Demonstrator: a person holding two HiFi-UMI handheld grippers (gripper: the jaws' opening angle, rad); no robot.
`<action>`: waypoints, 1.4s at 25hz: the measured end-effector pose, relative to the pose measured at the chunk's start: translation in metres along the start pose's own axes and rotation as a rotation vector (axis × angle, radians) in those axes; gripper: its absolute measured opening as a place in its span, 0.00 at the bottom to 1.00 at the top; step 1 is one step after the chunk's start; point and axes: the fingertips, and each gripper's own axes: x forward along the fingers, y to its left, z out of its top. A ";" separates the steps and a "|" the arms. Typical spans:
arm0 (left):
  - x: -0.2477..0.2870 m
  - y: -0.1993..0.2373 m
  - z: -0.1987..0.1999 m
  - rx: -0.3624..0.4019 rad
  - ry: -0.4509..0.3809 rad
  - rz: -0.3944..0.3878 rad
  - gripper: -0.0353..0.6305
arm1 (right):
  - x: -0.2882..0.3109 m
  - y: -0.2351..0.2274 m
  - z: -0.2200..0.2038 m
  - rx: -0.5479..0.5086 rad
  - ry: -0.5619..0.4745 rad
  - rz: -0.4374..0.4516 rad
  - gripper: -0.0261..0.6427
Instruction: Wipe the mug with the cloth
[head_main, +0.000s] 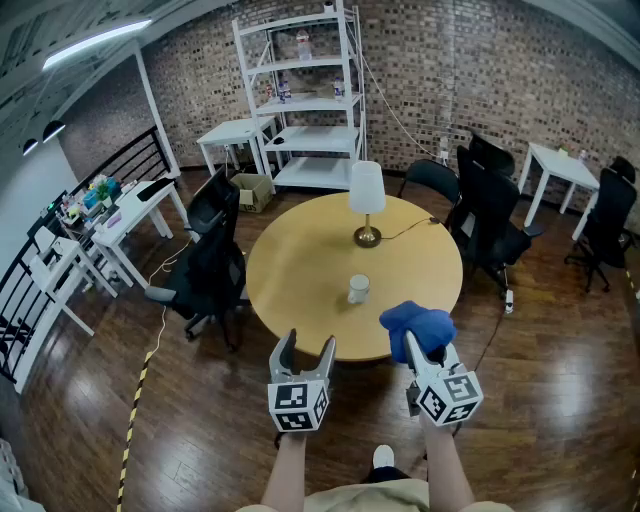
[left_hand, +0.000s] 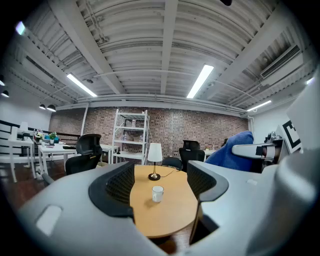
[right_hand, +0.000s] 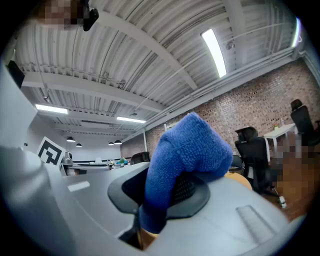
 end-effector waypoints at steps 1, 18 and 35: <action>0.012 -0.003 0.004 -0.006 -0.004 0.013 0.52 | 0.006 -0.011 0.009 -0.006 -0.016 0.022 0.15; 0.173 0.005 -0.027 -0.011 0.120 0.035 0.46 | 0.113 -0.127 -0.030 0.108 0.077 0.113 0.15; 0.368 0.055 -0.190 -0.248 0.720 -0.382 0.44 | 0.269 -0.224 -0.152 0.041 0.449 -0.110 0.15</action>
